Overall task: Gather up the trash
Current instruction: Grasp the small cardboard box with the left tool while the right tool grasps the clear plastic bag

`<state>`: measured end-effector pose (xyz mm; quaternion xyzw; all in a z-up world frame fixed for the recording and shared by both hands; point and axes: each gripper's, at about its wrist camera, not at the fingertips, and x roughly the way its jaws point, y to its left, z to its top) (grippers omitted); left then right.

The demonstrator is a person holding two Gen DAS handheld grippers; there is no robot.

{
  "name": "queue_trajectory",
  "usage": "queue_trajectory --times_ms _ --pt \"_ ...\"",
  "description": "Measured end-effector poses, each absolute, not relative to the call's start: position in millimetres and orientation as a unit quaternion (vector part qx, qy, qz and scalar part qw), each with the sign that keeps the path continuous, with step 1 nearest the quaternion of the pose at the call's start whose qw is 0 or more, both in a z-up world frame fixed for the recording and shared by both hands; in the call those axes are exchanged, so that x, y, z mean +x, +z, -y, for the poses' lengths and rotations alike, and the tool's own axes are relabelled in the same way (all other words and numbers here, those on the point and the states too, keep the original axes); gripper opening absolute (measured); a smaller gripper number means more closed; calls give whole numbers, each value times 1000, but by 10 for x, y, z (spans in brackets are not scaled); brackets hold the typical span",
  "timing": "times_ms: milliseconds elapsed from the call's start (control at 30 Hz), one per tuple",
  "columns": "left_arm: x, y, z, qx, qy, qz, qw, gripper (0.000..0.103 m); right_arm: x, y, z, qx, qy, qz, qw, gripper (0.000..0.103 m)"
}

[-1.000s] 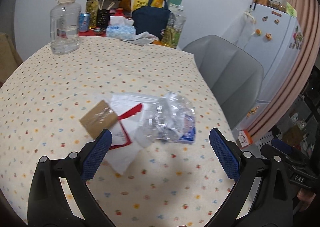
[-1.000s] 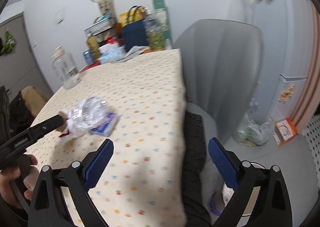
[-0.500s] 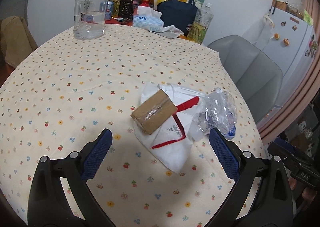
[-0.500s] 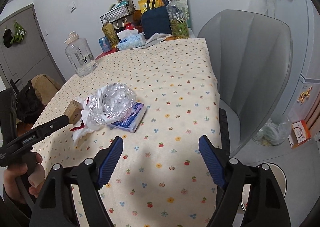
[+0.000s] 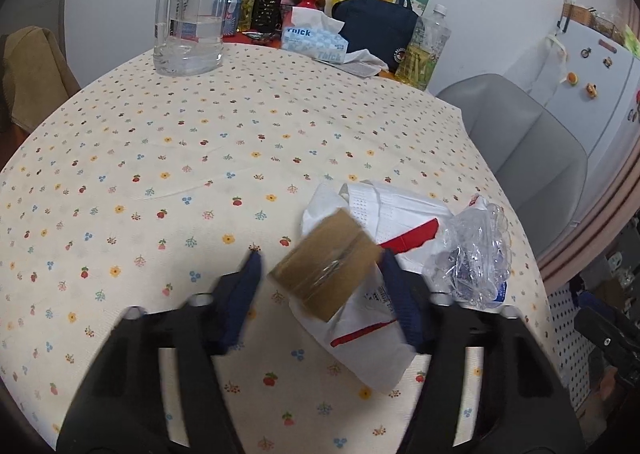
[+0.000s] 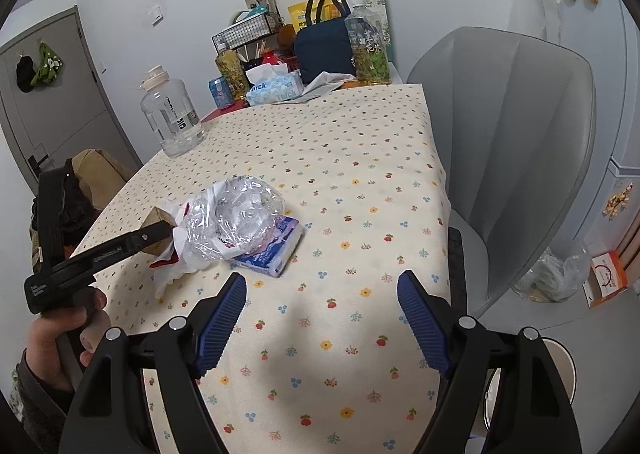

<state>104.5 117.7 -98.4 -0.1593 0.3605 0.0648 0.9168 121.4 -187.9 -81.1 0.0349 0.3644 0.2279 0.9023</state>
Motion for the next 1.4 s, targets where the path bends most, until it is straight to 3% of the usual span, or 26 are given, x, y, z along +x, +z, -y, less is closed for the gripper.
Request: queue_trajectory --times_ms 133,333,1400 --pt "906 -905 -1212 -160 72 -334 926 55 1228 -787 1772 26 234 -366 900 77" --pt "719 -790 -1388 -172 82 -319 928 55 1213 -716 1514 8 248 -357 901 96" --pt "404 -875 -1865 -205 114 -309 922 55 2017 -984 581 -12 251 -434 865 95"
